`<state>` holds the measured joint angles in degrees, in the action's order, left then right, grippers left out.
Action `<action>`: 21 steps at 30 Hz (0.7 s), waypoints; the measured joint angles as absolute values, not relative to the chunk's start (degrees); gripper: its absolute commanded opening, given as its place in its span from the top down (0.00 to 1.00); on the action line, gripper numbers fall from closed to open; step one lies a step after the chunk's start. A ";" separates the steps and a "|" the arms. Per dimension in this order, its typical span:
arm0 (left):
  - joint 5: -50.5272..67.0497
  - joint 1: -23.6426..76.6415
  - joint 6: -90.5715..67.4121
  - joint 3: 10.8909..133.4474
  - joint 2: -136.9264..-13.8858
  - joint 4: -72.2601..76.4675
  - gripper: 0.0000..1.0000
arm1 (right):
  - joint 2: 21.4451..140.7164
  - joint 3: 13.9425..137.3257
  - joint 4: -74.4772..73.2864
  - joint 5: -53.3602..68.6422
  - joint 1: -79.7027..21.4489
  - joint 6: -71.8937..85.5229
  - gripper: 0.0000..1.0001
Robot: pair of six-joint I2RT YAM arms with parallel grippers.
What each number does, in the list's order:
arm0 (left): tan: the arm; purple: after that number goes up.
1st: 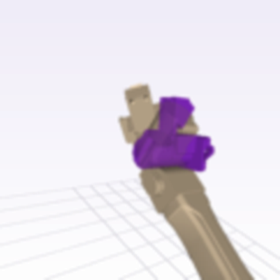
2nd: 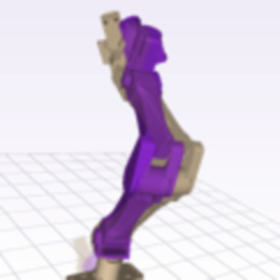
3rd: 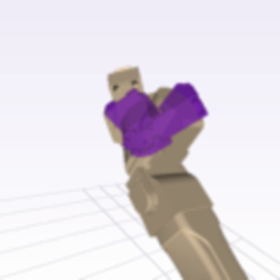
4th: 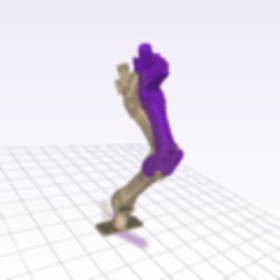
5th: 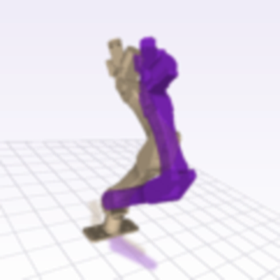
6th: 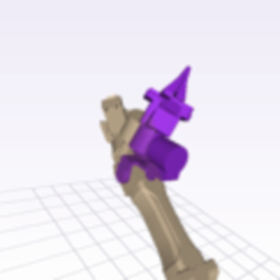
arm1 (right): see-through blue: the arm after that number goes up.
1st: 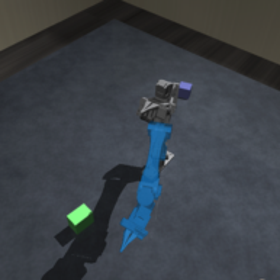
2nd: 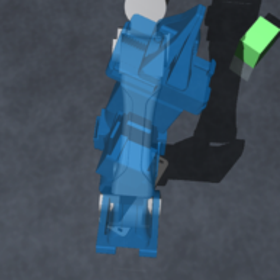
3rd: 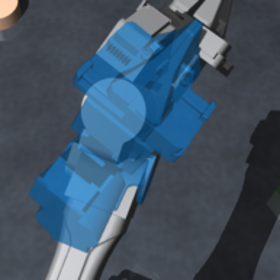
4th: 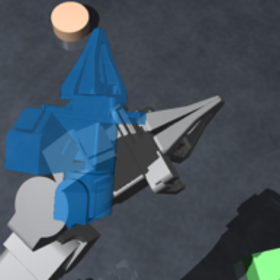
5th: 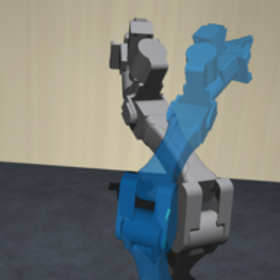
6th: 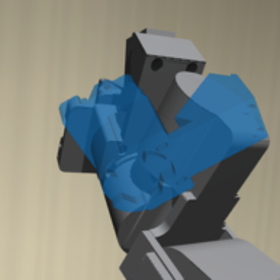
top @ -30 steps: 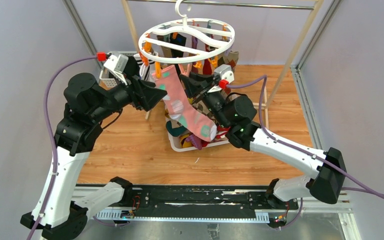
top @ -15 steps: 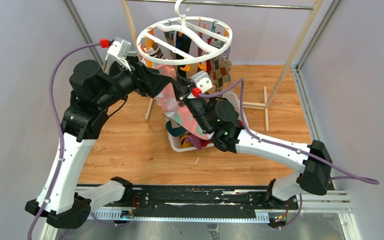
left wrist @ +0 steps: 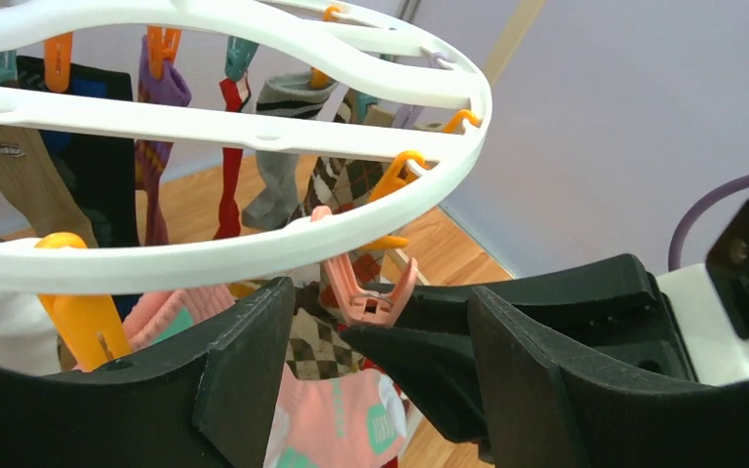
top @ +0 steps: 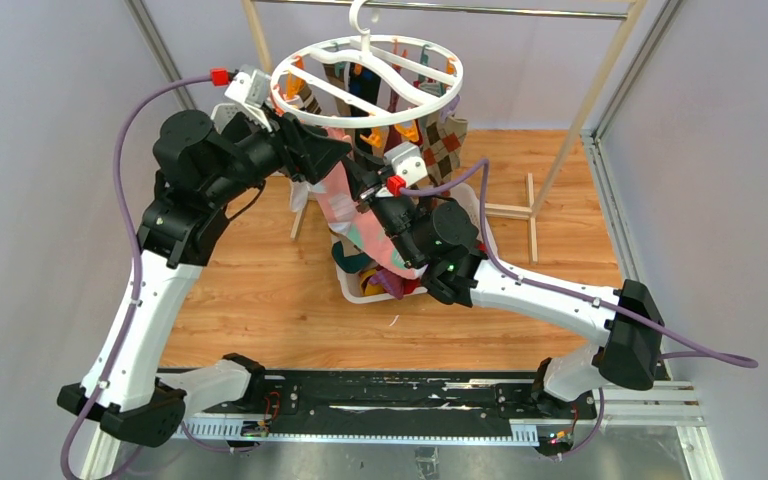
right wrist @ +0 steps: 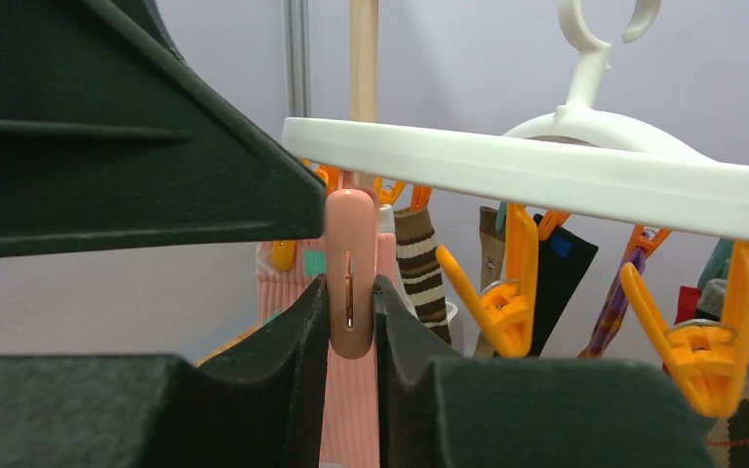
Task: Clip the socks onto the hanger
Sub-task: Open the clamp at the hanger.
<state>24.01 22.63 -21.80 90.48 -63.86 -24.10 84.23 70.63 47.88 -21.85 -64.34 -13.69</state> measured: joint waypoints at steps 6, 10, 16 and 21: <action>25.15 22.63 -22.61 90.37 -66.76 -23.03 0.33 | 84.23 70.63 47.92 -21.50 -64.34 -12.64 1.00; 25.80 22.63 -23.09 89.56 -66.96 -22.35 0.37 | 84.23 70.63 47.90 -21.06 -64.34 -12.03 1.00; 25.87 22.63 -23.94 89.43 -66.96 -21.23 0.50 | 84.20 70.63 47.92 -21.02 -64.34 -11.51 1.00; 25.80 22.65 -24.62 89.06 -66.94 -20.12 0.72 | 84.20 70.63 47.88 -20.97 -64.34 -10.94 0.93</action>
